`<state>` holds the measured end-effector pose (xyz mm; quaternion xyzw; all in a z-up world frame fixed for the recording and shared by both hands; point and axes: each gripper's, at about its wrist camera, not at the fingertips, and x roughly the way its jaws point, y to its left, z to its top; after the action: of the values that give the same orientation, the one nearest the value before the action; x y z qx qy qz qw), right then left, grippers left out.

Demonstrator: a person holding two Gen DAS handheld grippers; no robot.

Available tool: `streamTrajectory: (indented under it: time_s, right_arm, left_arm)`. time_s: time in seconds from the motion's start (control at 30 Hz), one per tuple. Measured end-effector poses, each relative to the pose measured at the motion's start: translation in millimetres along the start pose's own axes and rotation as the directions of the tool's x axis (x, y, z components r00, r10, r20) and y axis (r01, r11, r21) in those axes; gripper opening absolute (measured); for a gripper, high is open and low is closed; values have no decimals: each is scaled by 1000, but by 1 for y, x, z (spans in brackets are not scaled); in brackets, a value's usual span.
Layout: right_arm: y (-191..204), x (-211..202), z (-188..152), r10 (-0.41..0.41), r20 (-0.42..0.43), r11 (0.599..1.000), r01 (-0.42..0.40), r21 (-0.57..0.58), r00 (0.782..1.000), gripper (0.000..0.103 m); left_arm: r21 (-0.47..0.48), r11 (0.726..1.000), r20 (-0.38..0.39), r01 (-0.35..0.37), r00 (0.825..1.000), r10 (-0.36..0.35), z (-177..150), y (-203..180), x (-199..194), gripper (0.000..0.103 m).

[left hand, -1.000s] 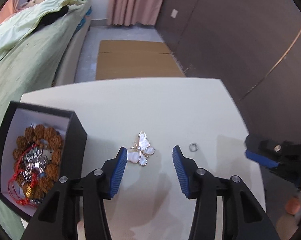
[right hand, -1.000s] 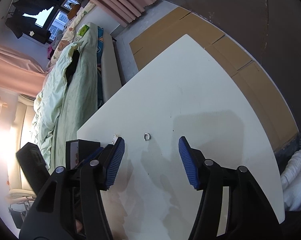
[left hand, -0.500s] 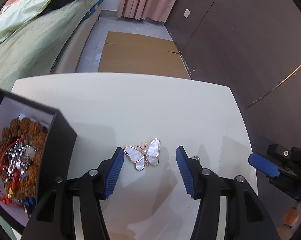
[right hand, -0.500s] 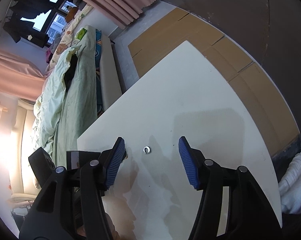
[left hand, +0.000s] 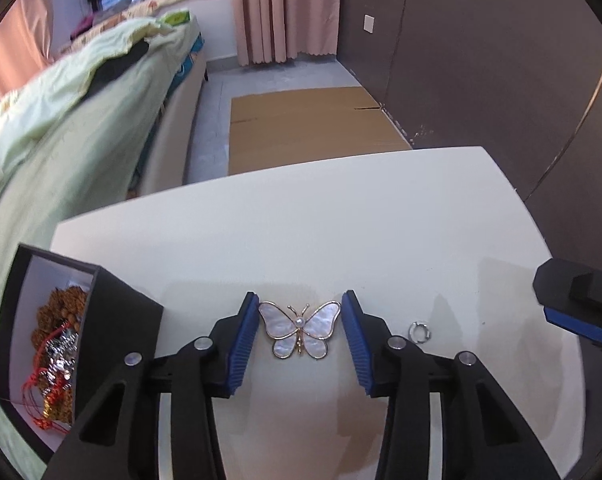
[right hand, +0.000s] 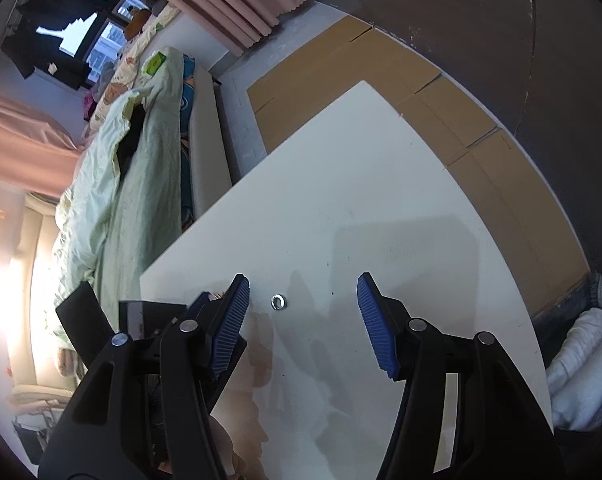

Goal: Organize jewelry
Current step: 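Grasp the butterfly pendant with the left tool while the right tool grasps the silver ring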

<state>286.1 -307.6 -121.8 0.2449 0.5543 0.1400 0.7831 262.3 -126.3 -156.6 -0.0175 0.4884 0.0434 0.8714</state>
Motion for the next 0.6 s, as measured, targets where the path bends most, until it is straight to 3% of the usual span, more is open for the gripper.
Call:
streamTrajectory:
  time_s: [0.13, 0.3, 0.4, 0.6]
  right_arm:
    - [7, 11, -3, -33, -22, 999, 32, -33, 999, 58]
    - [26, 25, -6, -72, -38, 991, 68, -116, 997, 57]
    - [36, 35, -10, -83, -53, 985, 74, -156, 995, 45]
    - [39, 40, -11, -114, -46, 979, 104, -178, 992, 39]
  left_arm:
    - [-3, 1000, -2, 27, 1000, -27, 1, 5, 1, 39]
    - [-53, 992, -14, 116, 993, -116, 3, 21, -9, 39]
    - [-79, 986, -1, 150, 989, -150, 6, 32, -23, 39]
    - [-135, 969, 53, 209, 978, -204, 10, 59, -50, 39]
